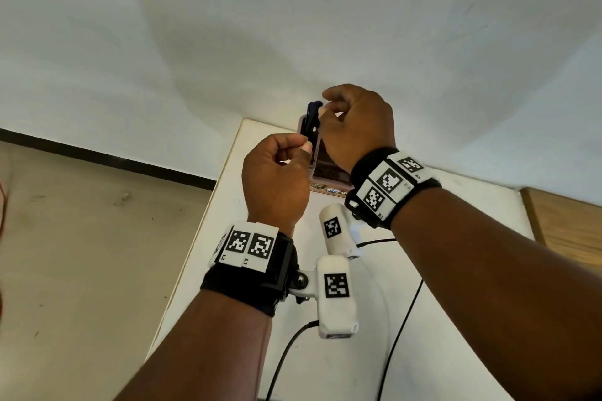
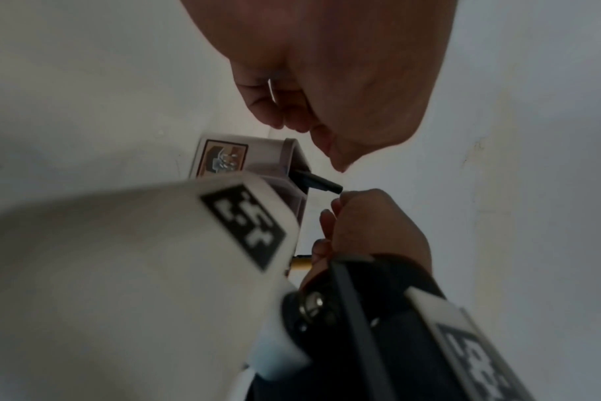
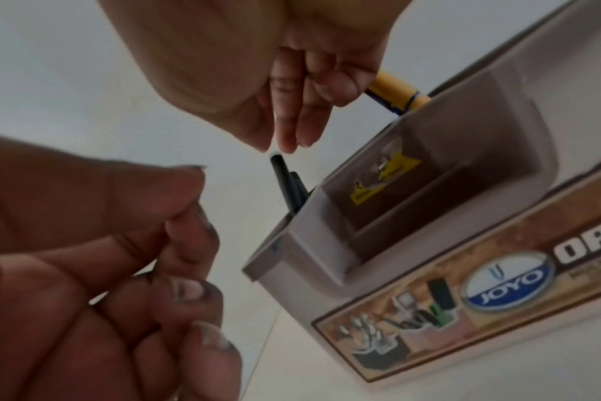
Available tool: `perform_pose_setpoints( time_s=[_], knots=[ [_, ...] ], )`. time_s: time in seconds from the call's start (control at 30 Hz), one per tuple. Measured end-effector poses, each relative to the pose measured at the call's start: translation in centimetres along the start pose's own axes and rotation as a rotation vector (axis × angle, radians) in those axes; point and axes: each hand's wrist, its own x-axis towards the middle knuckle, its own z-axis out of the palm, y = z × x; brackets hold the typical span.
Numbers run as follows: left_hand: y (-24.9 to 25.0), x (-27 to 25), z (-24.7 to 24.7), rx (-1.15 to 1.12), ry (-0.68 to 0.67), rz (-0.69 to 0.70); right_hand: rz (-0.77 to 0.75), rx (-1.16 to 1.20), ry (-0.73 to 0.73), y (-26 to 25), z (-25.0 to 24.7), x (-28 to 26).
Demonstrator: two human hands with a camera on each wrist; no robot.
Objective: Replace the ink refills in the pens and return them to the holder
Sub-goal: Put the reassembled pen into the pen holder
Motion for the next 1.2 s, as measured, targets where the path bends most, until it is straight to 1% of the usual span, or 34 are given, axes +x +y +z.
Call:
perform_pose_setpoints(
  time_s=[0.2,0.4,0.63,0.77,0.83,0.93,1.07,1.2],
  knots=[
    [0.2,-0.4,0.5,-0.012,-0.014,0.015,0.02,0.012,0.132,2.1,-2.5,-0.2],
    [0.4,-0.7,0.7,0.032,-0.032,0.056,0.078,-0.041,0.17,4.6,-4.4,-0.1],
    [0.3,-1.1,0.9,0.091,-0.107,0.127,0.066,-0.127,0.109,5.2,-4.1,-0.5],
    [0.2,-1.2,1.1,0.121,-0.153,0.154,0.142,-0.184,0.005,5.6,-4.0,0.0],
    [0.1,-1.3,1.2,0.13,-0.176,0.16,0.144,-0.198,-0.014,6.0,-4.0,0.3],
    [0.0,-1.4,1.3,0.135,-0.223,0.165,0.118,-0.191,0.052,6.3,-4.3,0.5],
    [0.0,-1.8,1.5,0.142,-0.281,0.163,0.077,-0.127,0.113,5.8,-5.5,0.3],
    [-0.1,-3.0,1.9,0.163,-0.368,0.174,0.023,-0.028,0.228,4.2,-8.3,-0.8]
  ],
)
